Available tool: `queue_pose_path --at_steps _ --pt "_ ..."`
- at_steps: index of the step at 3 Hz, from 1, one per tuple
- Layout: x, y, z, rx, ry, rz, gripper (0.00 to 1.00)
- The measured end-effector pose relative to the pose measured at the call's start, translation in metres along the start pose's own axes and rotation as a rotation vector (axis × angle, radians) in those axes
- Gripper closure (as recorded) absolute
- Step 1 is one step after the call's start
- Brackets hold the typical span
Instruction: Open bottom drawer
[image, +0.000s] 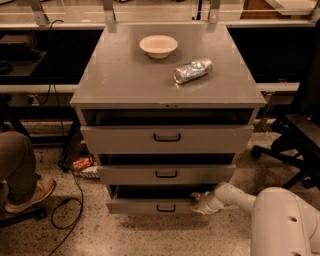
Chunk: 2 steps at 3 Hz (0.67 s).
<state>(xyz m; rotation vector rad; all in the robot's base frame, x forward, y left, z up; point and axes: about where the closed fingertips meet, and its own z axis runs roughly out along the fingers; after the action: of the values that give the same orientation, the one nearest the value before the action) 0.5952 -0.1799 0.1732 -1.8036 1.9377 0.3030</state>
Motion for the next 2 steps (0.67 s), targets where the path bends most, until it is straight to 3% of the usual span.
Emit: queue_pose_path --at_steps 1,2 --pt "-0.001 0.000 -0.001 0.000 0.000 0.000 1.00" --pt "0.003 0.021 -0.003 -0.056 -0.029 0.033 1.00"
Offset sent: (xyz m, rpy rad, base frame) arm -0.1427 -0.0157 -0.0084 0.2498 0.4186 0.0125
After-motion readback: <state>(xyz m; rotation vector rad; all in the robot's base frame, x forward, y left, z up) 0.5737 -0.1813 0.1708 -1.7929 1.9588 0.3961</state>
